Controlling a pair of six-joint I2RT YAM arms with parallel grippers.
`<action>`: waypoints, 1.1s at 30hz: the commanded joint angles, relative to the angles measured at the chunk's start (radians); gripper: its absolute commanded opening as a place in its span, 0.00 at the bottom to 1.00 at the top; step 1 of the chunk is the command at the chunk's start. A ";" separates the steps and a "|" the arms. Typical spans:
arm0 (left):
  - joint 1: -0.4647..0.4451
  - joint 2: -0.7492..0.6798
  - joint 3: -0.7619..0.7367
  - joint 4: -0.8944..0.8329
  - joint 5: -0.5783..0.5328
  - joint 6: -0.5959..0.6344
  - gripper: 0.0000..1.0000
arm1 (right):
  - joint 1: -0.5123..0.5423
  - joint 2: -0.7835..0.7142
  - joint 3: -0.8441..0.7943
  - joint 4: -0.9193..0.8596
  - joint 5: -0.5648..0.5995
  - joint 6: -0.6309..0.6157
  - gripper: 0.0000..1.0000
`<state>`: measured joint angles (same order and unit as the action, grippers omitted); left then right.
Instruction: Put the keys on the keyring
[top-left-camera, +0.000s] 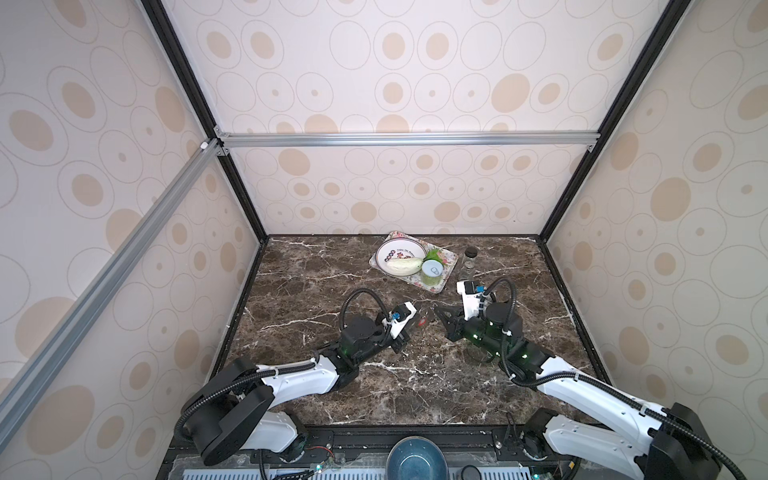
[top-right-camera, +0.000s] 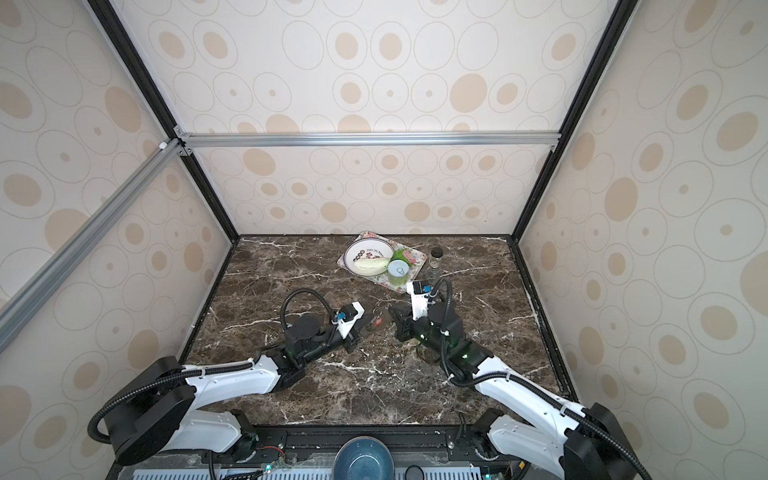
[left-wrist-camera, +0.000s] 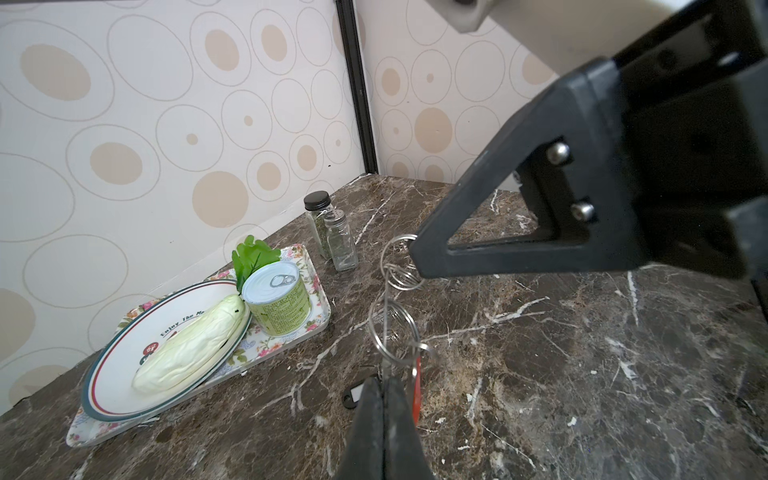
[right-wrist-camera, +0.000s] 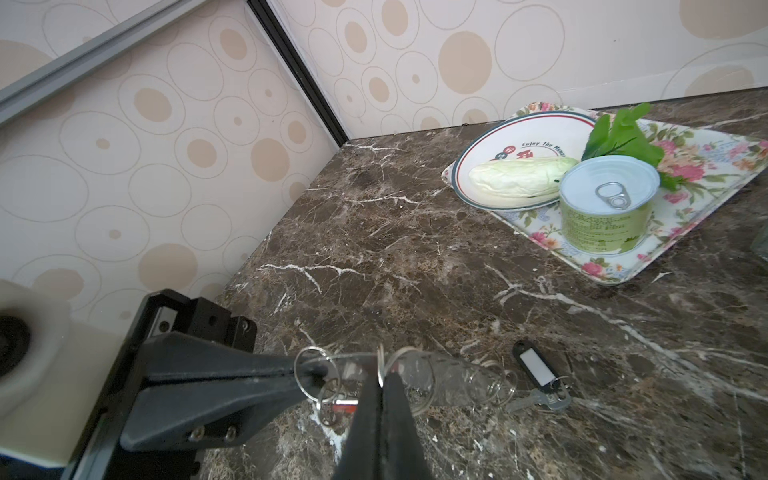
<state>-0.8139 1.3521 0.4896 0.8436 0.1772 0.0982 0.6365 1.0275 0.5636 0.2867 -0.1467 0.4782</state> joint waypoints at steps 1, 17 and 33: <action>0.006 -0.022 -0.005 0.036 -0.043 0.028 0.00 | -0.032 -0.009 0.032 -0.045 -0.051 0.056 0.00; 0.014 0.002 -0.017 0.018 0.035 0.109 0.47 | -0.036 0.006 0.093 -0.145 -0.146 0.034 0.00; 0.024 0.072 0.054 -0.007 0.100 0.088 0.28 | -0.036 0.014 0.075 -0.102 -0.171 0.038 0.00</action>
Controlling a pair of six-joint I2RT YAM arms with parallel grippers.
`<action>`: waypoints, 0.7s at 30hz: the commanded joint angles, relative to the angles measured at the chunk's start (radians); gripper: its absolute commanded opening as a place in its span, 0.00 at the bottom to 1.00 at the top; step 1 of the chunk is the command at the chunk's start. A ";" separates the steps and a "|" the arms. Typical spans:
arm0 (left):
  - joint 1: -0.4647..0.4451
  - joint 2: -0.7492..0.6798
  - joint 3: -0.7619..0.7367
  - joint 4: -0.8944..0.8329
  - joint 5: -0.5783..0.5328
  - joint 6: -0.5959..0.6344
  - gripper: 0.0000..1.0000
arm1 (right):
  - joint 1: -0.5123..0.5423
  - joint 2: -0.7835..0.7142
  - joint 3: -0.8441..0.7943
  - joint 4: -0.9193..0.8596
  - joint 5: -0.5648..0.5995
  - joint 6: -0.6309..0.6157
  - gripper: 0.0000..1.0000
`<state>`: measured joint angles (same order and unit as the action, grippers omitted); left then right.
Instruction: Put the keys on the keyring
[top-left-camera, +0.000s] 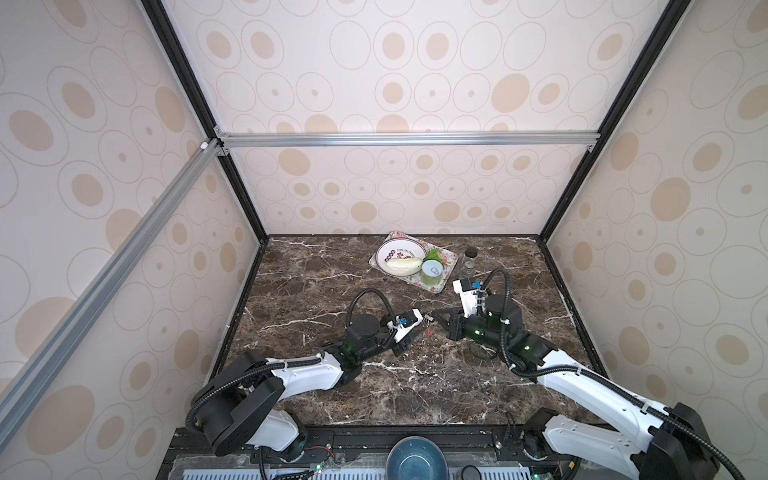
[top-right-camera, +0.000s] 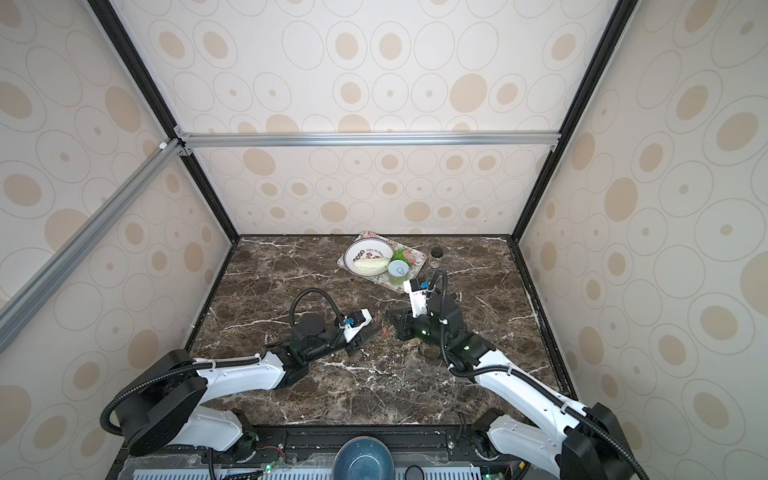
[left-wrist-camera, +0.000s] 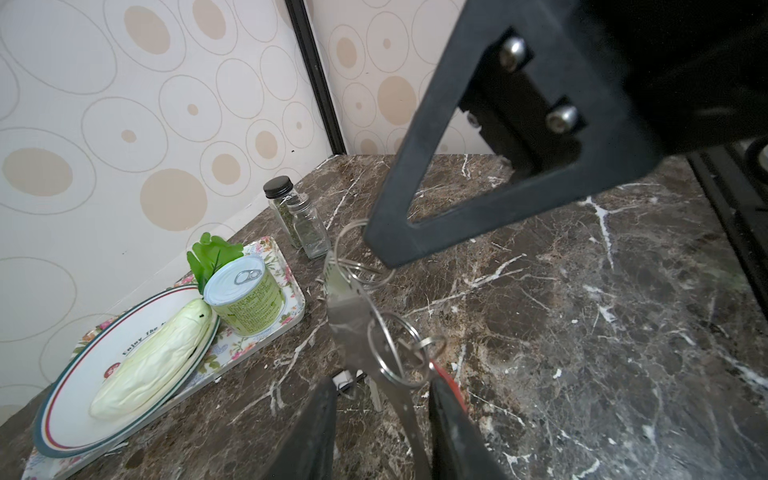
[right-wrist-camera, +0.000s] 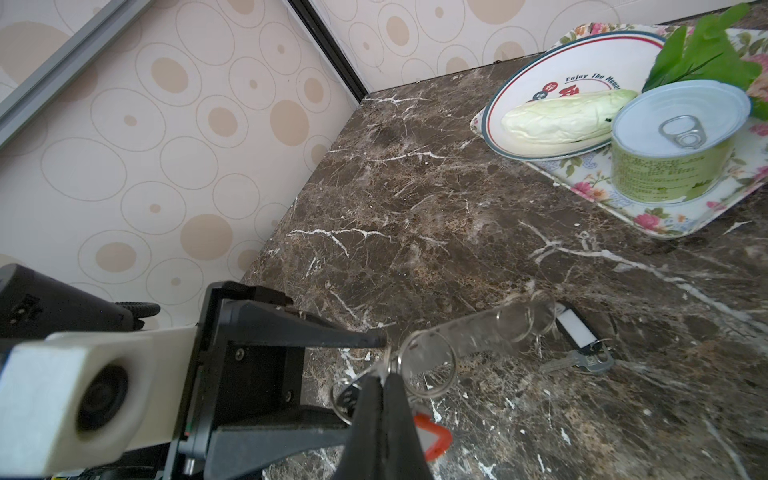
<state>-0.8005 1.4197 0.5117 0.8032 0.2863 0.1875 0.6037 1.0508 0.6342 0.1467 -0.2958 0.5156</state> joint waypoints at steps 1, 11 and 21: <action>0.012 0.004 0.030 0.041 -0.009 -0.003 0.23 | -0.003 -0.008 0.004 0.036 -0.020 0.000 0.00; 0.013 -0.033 0.005 0.064 -0.067 0.015 0.00 | -0.003 0.003 0.051 -0.110 0.004 -0.046 0.00; 0.013 -0.036 -0.049 0.171 -0.048 0.077 0.00 | -0.003 0.088 0.094 -0.165 -0.051 0.004 0.00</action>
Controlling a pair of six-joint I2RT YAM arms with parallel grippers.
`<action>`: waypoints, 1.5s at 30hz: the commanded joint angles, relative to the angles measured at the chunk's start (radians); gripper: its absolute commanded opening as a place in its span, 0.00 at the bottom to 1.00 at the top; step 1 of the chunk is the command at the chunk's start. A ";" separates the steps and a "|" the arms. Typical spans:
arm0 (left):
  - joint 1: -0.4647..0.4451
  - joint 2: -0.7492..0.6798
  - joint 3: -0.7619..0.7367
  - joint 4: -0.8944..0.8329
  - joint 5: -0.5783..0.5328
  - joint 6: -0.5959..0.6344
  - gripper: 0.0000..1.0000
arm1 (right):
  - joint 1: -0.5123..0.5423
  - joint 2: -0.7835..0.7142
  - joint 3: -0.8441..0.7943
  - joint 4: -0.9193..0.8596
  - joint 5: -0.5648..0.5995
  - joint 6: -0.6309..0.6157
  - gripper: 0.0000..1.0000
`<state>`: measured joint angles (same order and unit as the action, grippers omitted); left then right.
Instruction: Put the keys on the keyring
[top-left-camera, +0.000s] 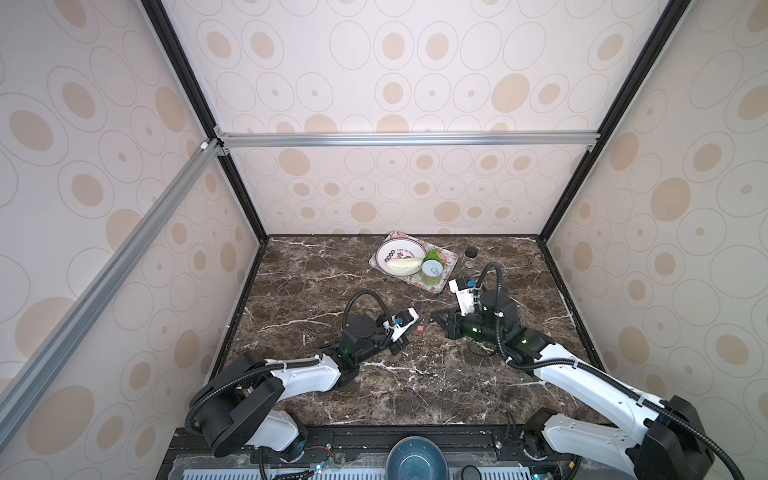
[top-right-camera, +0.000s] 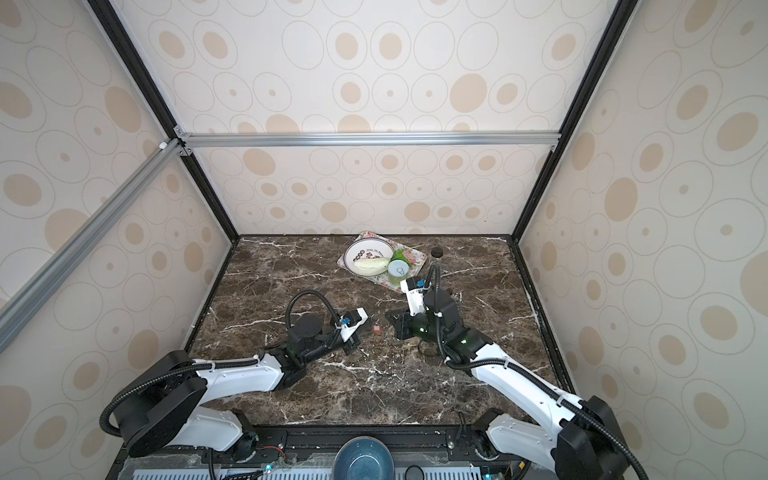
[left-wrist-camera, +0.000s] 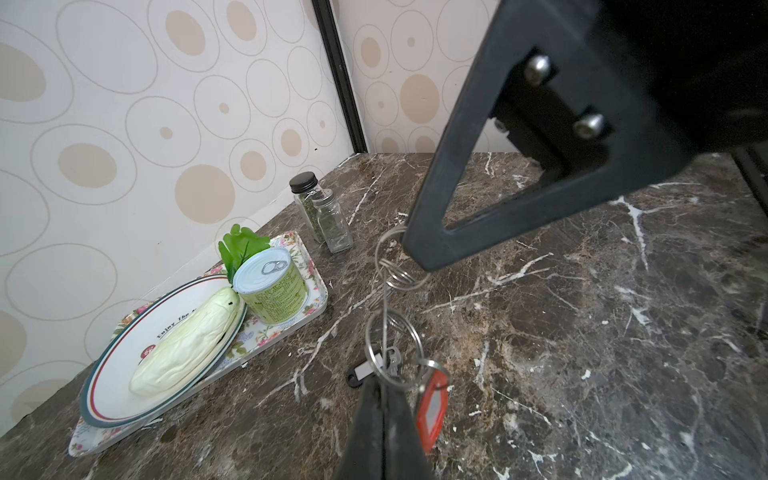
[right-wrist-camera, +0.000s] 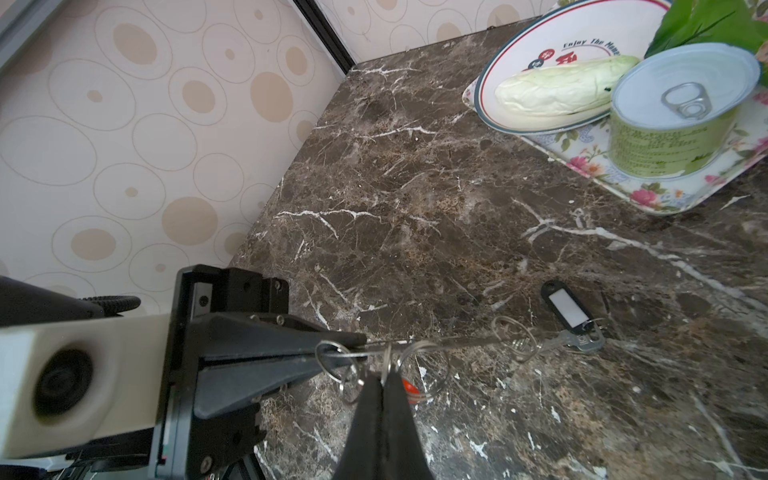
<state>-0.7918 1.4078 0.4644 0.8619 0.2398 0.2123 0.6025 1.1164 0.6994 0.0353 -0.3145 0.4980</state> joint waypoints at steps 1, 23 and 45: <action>0.005 -0.026 -0.004 0.114 0.001 0.067 0.00 | -0.003 0.029 0.033 -0.055 -0.035 0.027 0.00; 0.005 -0.065 0.008 0.076 -0.024 0.003 0.00 | -0.022 -0.117 -0.186 0.361 0.054 -0.142 0.34; 0.005 -0.106 -0.008 0.109 -0.019 -0.034 0.00 | 0.005 0.060 -0.270 0.784 -0.024 0.161 0.29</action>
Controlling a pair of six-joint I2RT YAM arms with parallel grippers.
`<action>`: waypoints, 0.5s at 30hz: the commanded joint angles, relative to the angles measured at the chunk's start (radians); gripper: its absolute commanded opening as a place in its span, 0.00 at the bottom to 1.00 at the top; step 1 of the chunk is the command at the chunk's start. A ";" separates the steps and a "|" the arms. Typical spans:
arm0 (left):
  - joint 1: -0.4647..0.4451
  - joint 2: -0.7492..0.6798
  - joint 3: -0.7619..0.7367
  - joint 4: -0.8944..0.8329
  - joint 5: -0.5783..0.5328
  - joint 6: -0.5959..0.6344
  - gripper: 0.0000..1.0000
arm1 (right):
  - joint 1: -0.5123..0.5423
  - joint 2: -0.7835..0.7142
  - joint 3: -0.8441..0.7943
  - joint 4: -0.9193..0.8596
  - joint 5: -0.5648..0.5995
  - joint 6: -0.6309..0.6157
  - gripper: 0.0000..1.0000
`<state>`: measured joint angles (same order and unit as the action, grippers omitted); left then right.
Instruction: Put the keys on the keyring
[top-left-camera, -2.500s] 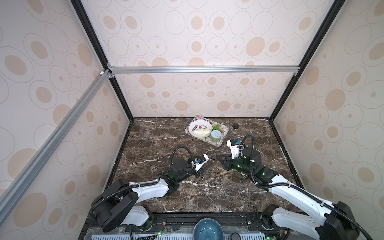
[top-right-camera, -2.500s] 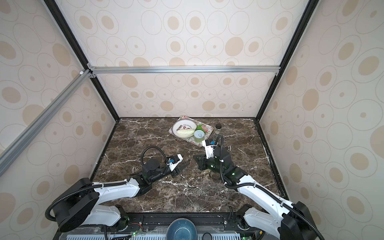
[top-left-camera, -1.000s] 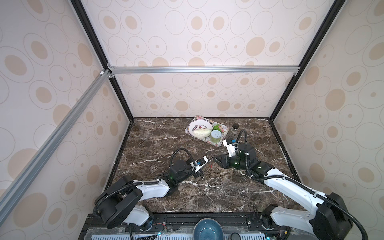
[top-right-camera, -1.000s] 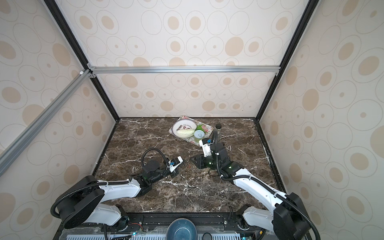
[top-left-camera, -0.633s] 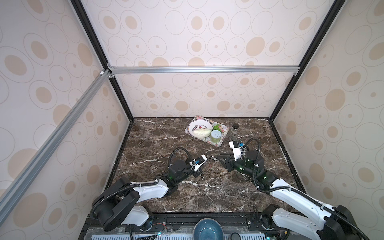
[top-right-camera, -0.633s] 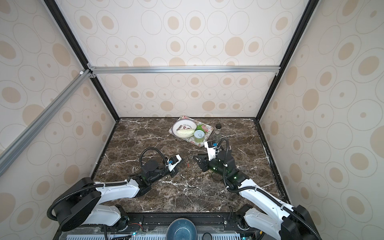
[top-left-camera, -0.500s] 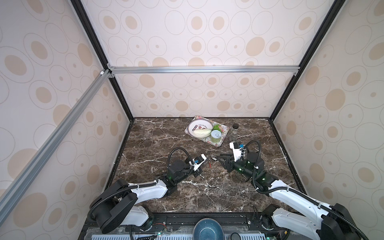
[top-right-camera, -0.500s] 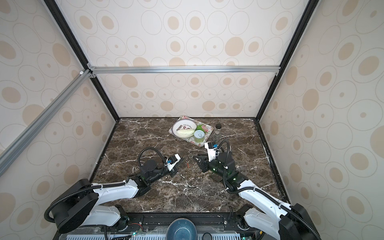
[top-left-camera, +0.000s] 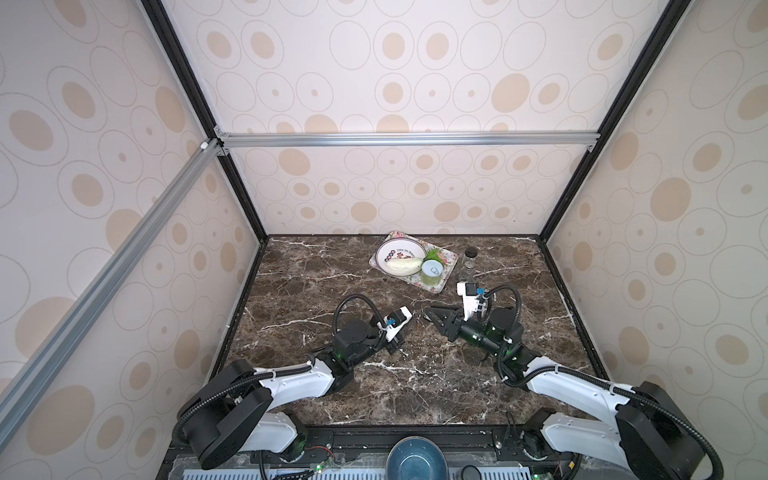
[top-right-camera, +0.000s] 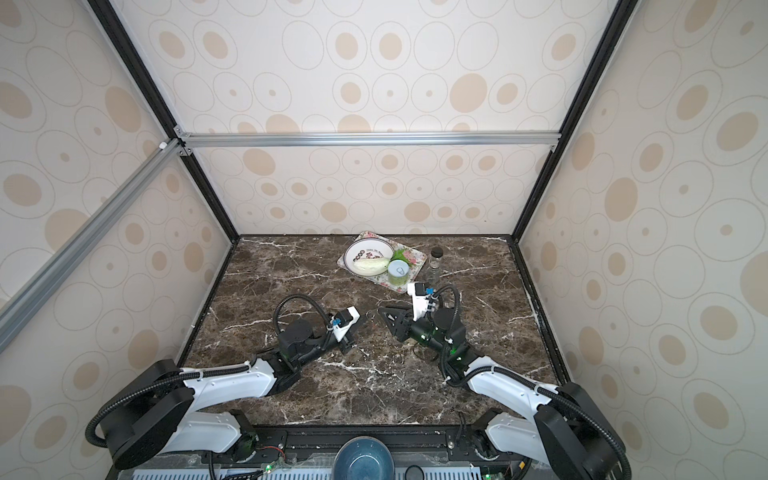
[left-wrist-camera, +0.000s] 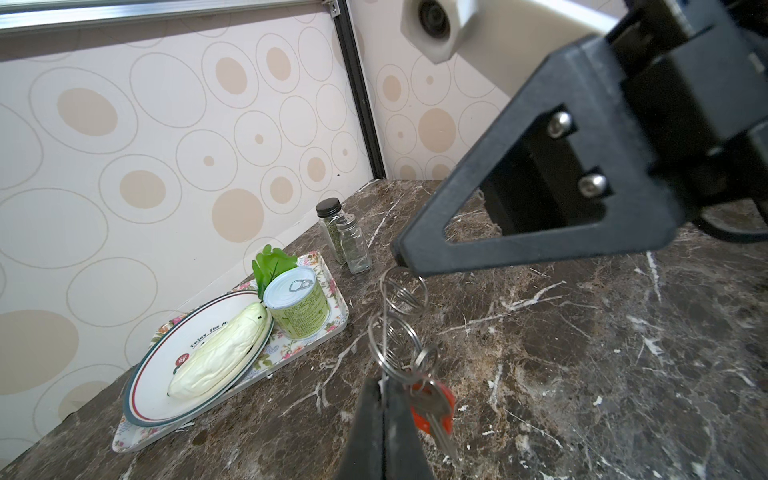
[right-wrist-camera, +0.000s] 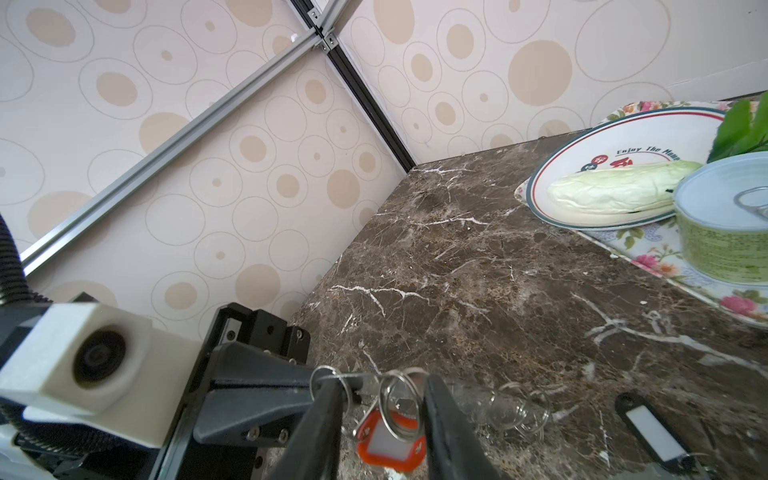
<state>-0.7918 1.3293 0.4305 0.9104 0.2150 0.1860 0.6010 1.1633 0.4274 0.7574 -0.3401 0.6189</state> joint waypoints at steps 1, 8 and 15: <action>0.005 -0.028 0.027 0.061 0.007 -0.008 0.00 | 0.009 0.015 0.003 0.061 0.001 0.043 0.27; 0.004 -0.022 0.027 0.062 -0.010 -0.002 0.00 | 0.024 0.009 0.017 0.023 0.027 0.041 0.05; 0.005 -0.025 0.022 0.057 -0.014 0.007 0.00 | 0.028 -0.005 0.036 -0.041 0.038 0.038 0.00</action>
<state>-0.7906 1.3254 0.4305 0.9104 0.2001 0.1864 0.6109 1.1721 0.4362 0.7444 -0.2806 0.6483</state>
